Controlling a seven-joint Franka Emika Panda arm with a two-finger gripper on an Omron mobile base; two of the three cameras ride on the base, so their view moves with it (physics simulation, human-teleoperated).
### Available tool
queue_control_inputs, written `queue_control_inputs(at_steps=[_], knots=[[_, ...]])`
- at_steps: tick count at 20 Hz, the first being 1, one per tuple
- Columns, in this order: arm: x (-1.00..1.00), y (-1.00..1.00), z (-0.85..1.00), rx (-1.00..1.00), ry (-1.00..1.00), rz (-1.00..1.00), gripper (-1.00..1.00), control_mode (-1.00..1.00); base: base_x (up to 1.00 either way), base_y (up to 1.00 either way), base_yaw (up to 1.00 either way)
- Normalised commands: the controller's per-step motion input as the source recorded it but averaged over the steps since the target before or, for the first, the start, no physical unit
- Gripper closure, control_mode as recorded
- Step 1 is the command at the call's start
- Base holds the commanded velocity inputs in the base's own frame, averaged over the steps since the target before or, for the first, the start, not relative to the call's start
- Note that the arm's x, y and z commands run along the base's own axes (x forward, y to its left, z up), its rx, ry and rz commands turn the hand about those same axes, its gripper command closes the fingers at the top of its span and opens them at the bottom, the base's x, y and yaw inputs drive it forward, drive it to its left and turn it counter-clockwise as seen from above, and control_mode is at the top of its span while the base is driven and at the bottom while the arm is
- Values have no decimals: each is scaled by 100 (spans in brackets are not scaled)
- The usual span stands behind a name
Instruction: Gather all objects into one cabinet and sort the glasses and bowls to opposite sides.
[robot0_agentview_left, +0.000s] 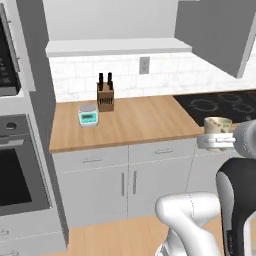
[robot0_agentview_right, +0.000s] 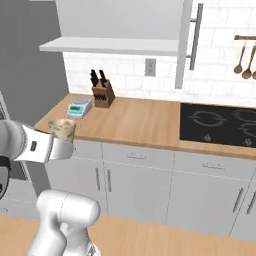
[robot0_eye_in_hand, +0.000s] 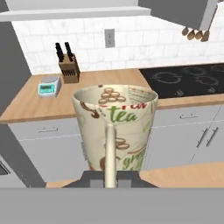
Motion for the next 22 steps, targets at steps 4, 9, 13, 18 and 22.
queue_control_inputs(at_steps=[4,9,13,18,22], knots=[[0,0,0,0,0,0,100,100,-1,-100,0],[0,0,0,0,0,0,100,100,-14,-98,3],[0,0,0,0,0,0,100,100,-33,-93,8],[0,0,0,0,0,0,100,100,8,-99,6],[0,0,0,0,0,0,100,100,54,-100,2]])
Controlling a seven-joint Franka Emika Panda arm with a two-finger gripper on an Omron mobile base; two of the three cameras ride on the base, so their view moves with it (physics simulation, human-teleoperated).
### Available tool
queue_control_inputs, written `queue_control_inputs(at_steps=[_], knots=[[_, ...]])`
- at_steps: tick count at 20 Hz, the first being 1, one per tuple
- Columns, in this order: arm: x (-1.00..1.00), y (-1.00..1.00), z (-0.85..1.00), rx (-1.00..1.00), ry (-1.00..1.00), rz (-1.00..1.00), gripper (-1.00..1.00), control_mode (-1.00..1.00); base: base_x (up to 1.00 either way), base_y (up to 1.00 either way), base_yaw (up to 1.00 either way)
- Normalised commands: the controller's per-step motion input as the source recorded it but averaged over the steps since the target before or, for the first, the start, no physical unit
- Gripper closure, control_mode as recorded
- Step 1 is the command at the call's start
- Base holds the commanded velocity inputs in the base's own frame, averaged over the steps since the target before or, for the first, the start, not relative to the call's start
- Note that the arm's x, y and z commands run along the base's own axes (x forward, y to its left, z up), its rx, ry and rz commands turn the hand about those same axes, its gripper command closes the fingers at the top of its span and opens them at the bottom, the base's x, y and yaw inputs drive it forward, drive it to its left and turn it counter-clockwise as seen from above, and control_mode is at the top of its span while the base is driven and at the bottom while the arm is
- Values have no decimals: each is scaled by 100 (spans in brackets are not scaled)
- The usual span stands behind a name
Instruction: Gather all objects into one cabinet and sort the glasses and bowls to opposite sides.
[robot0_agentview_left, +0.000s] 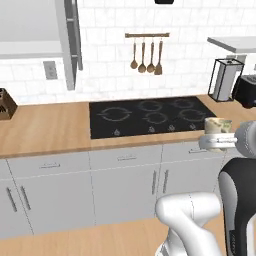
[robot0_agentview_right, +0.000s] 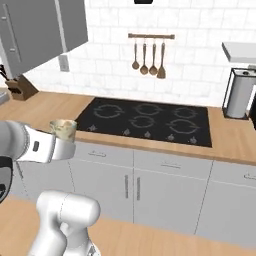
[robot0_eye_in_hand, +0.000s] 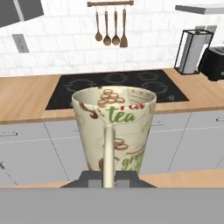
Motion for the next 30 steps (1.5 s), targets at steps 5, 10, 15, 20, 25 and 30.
queue_control_inputs(at_steps=[5,10,15,20,25,30], knots=[[0,0,0,0,0,0,100,100,46,-100,8],[0,0,0,0,0,0,100,100,20,-100,32],[0,0,0,0,0,0,100,100,0,-100,47],[0,0,0,0,0,0,100,100,0,-100,37],[0,0,0,0,0,0,100,100,-1,-100,20],[0,0,0,0,0,0,100,100,-7,-100,15]])
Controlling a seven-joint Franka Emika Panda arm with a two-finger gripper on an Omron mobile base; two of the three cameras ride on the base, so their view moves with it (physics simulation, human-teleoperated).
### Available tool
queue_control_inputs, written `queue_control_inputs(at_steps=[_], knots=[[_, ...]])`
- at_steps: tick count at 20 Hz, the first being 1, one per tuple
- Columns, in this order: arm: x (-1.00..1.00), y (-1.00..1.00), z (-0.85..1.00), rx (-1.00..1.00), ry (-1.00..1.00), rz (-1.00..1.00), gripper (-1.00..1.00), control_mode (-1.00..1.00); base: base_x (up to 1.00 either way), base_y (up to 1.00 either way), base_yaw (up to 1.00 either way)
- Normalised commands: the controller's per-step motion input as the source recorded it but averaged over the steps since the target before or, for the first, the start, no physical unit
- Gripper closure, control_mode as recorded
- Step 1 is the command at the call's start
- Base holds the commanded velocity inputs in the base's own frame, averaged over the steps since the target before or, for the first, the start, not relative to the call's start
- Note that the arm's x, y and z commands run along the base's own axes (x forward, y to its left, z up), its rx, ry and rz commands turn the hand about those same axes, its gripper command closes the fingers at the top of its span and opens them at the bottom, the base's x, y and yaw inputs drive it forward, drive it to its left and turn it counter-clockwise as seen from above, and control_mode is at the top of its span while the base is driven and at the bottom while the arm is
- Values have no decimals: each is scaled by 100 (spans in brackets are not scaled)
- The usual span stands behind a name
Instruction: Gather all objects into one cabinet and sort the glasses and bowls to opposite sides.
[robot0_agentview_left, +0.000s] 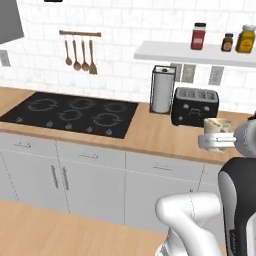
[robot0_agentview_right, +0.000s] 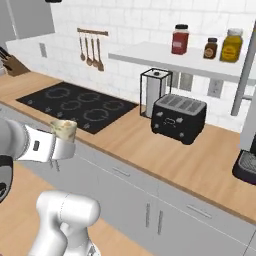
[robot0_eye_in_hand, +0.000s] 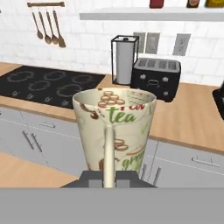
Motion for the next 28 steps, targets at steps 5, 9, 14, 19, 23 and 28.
queue_control_inputs(at_steps=[5,9,14,19,23,28], knots=[[0,0,0,0,0,0,100,100,-39,-100,13],[0,0,0,0,0,0,100,100,-94,-98,4],[0,0,0,0,0,0,100,100,-86,-100,2],[0,0,0,0,0,0,100,100,-67,-100,1],[0,0,0,0,0,0,100,100,1,-100,1],[0,0,0,0,0,0,100,100,82,-59,0]])
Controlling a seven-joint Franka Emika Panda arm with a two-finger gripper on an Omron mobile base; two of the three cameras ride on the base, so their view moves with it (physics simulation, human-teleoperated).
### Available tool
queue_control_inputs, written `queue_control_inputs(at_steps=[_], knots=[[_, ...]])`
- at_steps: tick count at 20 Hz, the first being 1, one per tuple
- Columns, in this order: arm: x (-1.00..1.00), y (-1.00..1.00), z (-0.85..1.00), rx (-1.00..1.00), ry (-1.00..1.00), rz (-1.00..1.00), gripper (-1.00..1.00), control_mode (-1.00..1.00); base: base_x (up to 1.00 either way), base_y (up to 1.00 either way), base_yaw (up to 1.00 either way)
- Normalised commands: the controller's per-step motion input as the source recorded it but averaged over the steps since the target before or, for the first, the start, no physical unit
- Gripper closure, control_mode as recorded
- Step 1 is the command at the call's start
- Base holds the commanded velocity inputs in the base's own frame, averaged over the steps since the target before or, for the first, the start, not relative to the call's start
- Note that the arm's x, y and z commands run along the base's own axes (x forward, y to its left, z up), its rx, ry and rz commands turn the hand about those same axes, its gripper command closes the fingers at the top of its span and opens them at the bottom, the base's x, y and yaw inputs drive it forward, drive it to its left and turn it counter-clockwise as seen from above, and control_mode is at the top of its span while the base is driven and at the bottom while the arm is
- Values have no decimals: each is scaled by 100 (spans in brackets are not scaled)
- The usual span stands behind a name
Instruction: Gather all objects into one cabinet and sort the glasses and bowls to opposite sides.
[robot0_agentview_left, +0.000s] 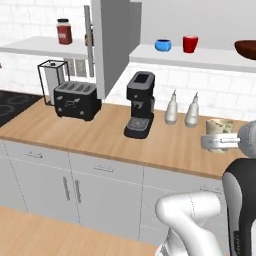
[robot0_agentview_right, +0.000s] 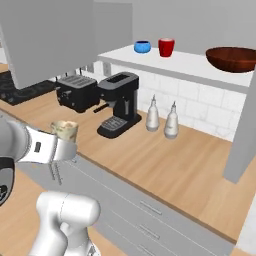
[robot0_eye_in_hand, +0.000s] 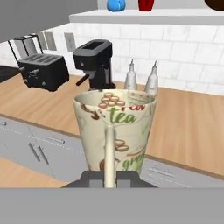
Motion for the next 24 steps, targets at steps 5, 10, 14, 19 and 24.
queue_control_inputs(at_steps=[5,10,14,19,24], knots=[[0,0,0,0,0,0,100,100,98,-9,0],[0,0,0,0,0,0,100,100,94,-33,-2],[0,0,0,0,0,0,100,100,100,-35,-3],[0,0,0,0,0,0,100,100,68,-21,0],[0,0,0,0,0,0,100,100,41,-24,0]])
